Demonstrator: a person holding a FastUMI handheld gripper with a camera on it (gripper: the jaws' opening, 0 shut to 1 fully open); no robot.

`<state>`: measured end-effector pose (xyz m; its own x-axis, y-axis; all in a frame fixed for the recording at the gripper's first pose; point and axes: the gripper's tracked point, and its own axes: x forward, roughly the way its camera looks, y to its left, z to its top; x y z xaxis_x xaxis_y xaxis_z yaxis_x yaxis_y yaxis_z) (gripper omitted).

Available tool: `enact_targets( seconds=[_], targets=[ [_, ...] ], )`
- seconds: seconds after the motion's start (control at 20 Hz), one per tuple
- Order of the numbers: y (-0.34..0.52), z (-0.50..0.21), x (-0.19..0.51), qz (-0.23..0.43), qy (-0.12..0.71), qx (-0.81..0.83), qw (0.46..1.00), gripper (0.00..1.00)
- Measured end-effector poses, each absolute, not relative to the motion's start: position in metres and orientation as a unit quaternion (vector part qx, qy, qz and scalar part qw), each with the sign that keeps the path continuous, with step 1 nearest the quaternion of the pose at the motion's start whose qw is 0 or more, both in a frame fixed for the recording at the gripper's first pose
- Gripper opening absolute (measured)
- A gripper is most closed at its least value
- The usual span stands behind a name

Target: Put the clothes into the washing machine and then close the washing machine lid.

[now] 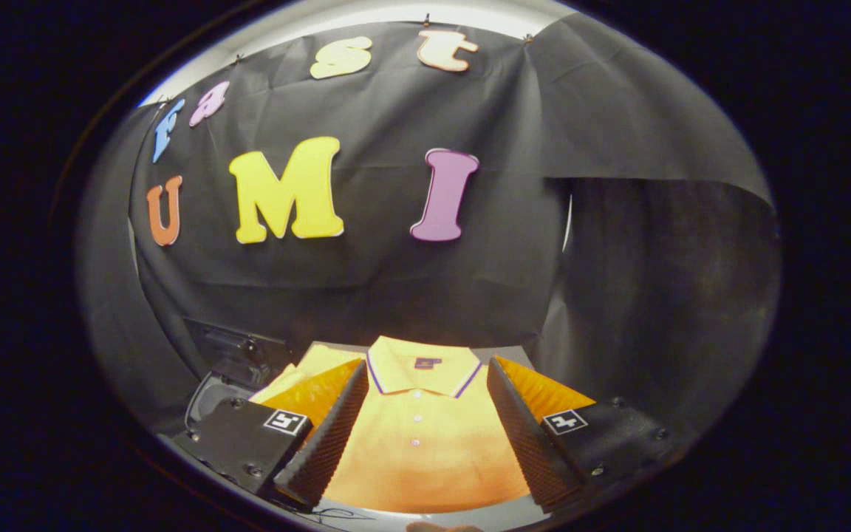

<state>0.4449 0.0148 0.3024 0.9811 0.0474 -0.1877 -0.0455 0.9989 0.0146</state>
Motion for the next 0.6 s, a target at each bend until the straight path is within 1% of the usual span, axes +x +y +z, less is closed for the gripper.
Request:
enact_targets(
  seconds=[0.25,0.45,0.6],
  targets=[
    [0.022,0.258,0.488,0.036,0.168,0.011,0.985,1.0],
    [0.022,0.22,0.502,0.025,0.221,0.01,0.975,1.0],
    [0.018,0.185,0.506,0.02,0.277,0.024,0.96,0.99]
  ],
)
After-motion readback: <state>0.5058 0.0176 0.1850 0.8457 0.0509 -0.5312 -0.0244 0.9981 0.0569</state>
